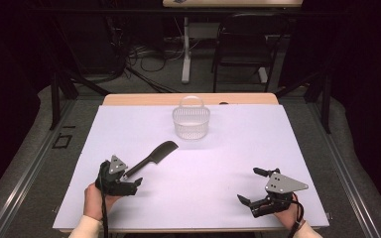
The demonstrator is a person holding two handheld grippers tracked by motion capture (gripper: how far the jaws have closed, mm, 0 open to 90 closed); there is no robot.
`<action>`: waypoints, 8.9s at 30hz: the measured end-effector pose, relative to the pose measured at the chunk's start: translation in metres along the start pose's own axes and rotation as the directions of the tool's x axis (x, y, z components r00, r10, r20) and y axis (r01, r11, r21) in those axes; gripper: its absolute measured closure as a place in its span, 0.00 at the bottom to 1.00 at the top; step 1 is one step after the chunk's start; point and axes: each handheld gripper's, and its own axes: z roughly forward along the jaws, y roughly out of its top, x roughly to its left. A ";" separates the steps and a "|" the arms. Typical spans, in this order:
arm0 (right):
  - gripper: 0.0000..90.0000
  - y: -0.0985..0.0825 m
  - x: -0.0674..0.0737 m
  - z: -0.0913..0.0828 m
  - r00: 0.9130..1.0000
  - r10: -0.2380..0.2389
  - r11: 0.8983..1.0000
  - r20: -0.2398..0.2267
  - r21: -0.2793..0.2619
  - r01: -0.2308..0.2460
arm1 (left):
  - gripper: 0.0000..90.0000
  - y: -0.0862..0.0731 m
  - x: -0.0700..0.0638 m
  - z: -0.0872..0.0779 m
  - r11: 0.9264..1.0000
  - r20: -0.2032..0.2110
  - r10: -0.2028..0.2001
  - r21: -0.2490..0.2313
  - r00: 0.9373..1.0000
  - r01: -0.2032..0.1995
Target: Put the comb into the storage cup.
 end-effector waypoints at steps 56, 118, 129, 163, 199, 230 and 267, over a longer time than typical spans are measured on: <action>0.00 -0.001 -0.002 0.001 0.999 0.045 0.999 -0.015 0.007 -0.045 | 0.00 0.082 0.021 0.036 0.943 0.058 0.184 0.271 0.981 -0.193; 0.00 -0.002 -0.004 0.003 0.999 0.039 0.999 -0.004 0.028 -0.039 | 0.79 0.091 0.023 0.090 0.855 0.205 0.101 0.482 0.974 -0.190; 0.00 -0.002 -0.003 0.001 0.999 0.032 0.999 -0.005 0.026 -0.032 | 0.80 0.092 0.023 0.089 0.855 0.197 0.089 0.488 0.976 -0.176; 0.00 -0.002 -0.004 0.000 0.999 0.034 0.999 0.010 0.029 -0.034 | 0.80 0.087 0.031 0.045 0.960 0.195 0.049 0.263 0.980 -0.100; 0.00 -0.002 -0.005 0.001 0.999 0.031 0.999 0.010 0.029 -0.031 | 0.80 0.077 0.028 0.030 0.996 0.193 0.014 0.080 0.981 -0.030; 0.00 -0.002 -0.005 0.001 0.999 0.030 0.999 0.011 0.023 -0.030 | 0.80 0.080 0.023 0.029 0.996 0.181 0.007 -0.093 0.983 0.010; 0.00 -0.002 -0.005 0.001 0.999 0.030 0.999 0.010 0.022 -0.030 | 0.80 0.106 0.024 0.033 0.981 0.150 -0.002 -0.190 0.989 0.030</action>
